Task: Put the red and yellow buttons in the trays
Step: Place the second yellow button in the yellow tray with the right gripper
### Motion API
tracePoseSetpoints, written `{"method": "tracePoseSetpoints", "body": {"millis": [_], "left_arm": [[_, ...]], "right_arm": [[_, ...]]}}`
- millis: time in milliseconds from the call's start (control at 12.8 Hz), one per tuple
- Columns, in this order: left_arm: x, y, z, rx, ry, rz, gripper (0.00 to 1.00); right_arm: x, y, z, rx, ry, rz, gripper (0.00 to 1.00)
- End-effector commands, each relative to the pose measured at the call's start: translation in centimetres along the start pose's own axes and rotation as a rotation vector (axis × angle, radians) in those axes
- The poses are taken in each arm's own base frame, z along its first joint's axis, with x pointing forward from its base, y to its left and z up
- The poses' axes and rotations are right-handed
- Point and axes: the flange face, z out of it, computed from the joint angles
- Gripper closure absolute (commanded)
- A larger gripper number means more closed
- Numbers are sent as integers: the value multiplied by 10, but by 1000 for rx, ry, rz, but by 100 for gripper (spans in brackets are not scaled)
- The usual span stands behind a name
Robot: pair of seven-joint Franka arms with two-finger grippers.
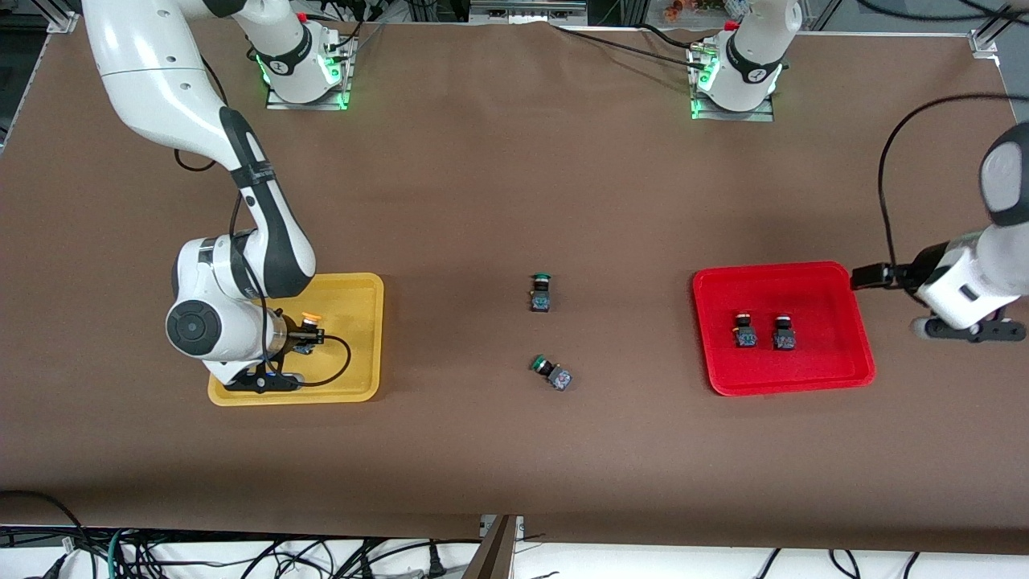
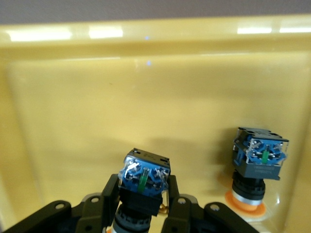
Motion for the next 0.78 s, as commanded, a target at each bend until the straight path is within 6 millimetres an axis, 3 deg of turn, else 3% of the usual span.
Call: {"method": "tracePoseSetpoints", "body": {"millis": [0, 78, 156, 235, 313, 391, 704], "left_arm": [[-1, 21, -59, -14, 95, -8, 0], [-3, 22, -81, -21, 124, -24, 0], [-5, 29, -94, -17, 132, -12, 0], [-3, 43, -103, -24, 153, 11, 0], [9, 60, -104, -31, 172, 40, 0], [9, 64, -114, -26, 185, 41, 0], [-15, 36, -126, -32, 114, -5, 0]], "right_arm": [[-23, -1, 5, 28, 14, -16, 97], [-24, -3, 8, 31, 16, -4, 70], [-24, -5, 7, 37, 17, 0, 3], [-21, -4, 1, 37, 21, -5, 0], [-17, -3, -20, 40, 57, -20, 0], [-14, -2, -45, 39, 96, -28, 0], [-15, 24, -145, 11, 109, -118, 0]]}}
